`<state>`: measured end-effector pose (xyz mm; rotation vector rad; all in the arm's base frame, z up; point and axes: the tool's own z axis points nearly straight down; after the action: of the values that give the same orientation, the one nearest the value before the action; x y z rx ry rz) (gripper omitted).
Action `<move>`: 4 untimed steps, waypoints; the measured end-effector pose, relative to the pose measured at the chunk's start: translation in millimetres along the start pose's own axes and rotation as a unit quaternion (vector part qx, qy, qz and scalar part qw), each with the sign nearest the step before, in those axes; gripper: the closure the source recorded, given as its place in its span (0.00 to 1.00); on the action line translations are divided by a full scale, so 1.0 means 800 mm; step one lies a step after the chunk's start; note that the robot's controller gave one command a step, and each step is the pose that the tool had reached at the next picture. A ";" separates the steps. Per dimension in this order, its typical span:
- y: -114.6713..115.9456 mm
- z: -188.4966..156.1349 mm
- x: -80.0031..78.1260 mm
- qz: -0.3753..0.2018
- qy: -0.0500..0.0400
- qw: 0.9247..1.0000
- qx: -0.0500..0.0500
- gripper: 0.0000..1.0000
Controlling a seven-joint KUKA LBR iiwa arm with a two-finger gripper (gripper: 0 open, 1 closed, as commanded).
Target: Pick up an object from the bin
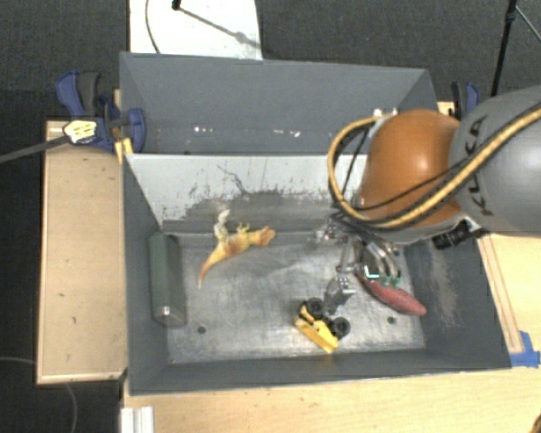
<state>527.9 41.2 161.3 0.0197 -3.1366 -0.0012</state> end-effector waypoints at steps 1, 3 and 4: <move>0.000 -0.005 -0.002 0.001 -0.004 1.000 0.000 0.00; -0.002 0.095 0.029 -0.057 -0.005 0.998 0.001 1.00; -0.002 0.095 0.029 -0.056 -0.005 0.998 0.001 1.00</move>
Offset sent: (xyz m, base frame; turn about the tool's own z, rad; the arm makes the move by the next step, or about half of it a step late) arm -0.0232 -0.0096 -0.0913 -0.1026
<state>504.1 39.7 85.3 0.1967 -3.1400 0.0028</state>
